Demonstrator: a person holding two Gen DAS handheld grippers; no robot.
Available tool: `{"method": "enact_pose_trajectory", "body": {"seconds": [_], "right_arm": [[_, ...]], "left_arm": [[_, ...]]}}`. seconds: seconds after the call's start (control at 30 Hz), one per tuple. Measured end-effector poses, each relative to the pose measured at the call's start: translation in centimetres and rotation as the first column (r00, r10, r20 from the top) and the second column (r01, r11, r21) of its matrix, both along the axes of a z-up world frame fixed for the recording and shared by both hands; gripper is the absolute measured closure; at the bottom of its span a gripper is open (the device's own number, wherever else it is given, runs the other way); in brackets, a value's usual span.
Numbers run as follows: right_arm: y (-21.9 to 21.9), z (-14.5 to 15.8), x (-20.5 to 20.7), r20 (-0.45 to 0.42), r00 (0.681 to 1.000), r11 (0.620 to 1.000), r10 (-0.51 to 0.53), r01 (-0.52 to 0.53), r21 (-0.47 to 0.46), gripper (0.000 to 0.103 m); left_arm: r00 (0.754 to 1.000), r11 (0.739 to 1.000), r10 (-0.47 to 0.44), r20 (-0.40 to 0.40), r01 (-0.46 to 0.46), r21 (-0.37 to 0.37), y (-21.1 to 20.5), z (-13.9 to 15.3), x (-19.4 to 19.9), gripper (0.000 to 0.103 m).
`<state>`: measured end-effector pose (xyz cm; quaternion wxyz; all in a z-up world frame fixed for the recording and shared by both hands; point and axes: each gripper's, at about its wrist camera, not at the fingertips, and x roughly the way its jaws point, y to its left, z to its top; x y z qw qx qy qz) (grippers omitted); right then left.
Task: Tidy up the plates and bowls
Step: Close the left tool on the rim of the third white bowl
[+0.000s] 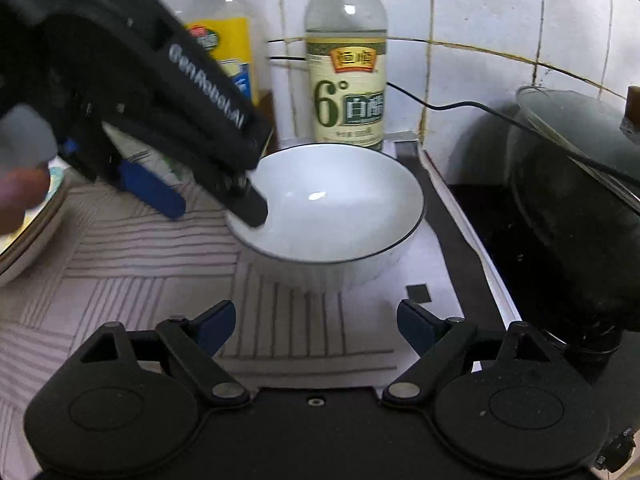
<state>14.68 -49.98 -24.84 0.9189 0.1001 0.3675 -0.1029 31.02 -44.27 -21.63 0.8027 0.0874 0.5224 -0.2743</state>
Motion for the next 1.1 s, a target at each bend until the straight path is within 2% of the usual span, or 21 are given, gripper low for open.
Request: {"method": "enact_pose_trajectory", "body": {"seconds": [0.13, 0.2, 0.27, 0.33, 0.4, 0.47, 0.6, 0.77, 0.93, 1.1], "right_arm": [[-0.7, -0.4, 0.8, 0.039, 0.999, 0.999, -0.014, 0.013, 0.040, 0.012], [-0.8, -0.5, 1.4, 0.039, 0.999, 1.000, -0.018, 0.017, 0.026, 0.012], [-1.1, -0.7, 2.1, 0.042, 0.999, 1.000, -0.017, 0.017, 0.016, 0.012], [-1.1, -0.8, 2.5, 0.043, 0.999, 1.000, 0.001, -0.001, 0.004, 0.011], [-0.8, -0.9, 2.8, 0.046, 0.999, 0.999, 0.014, -0.012, -0.034, 0.009], [-0.6, -0.9, 2.8, 0.046, 0.999, 0.998, 0.027, -0.024, -0.060, 0.008], [-1.0, -1.0, 2.6, 0.064, 0.997, 0.999, 0.033, -0.032, -0.020, 0.007], [-0.6, -0.8, 1.8, 0.083, 0.996, 1.000, 0.021, -0.022, 0.012, 0.007], [0.3, 0.1, 0.9, 0.093, 0.995, 0.999, 0.037, -0.039, 0.021, 0.007], [1.6, 1.5, -0.2, 0.066, 0.993, 0.994, 0.102, -0.099, -0.047, 0.007]], "left_arm": [[1.000, 1.000, 0.002, -0.006, -0.002, -0.022, 0.0, -1.1, 0.6, 0.067], [1.000, 0.998, -0.010, -0.013, 0.009, -0.056, 0.0, -1.3, 0.7, 0.082], [0.999, 0.997, -0.033, -0.002, 0.033, -0.069, -0.3, -1.3, 0.5, 0.089], [0.997, 0.998, -0.063, 0.048, 0.064, -0.028, -0.9, -1.3, 0.1, 0.090], [0.995, 0.997, -0.071, 0.065, 0.072, -0.007, -1.2, -1.3, -0.3, 0.091], [0.995, 0.997, -0.074, 0.064, 0.075, -0.005, -1.3, -1.2, -0.4, 0.091], [0.995, 0.997, -0.079, 0.067, 0.078, 0.020, -1.4, -0.9, -0.8, 0.091], [0.997, 0.998, -0.061, 0.048, 0.062, -0.007, 0.1, 0.2, -1.4, 0.090], [0.997, 0.998, -0.065, 0.047, 0.065, -0.001, 1.3, 1.3, -2.5, 0.090], [0.992, 0.994, -0.101, 0.074, 0.098, 0.041, 2.3, 2.0, -4.9, 0.090]]}}
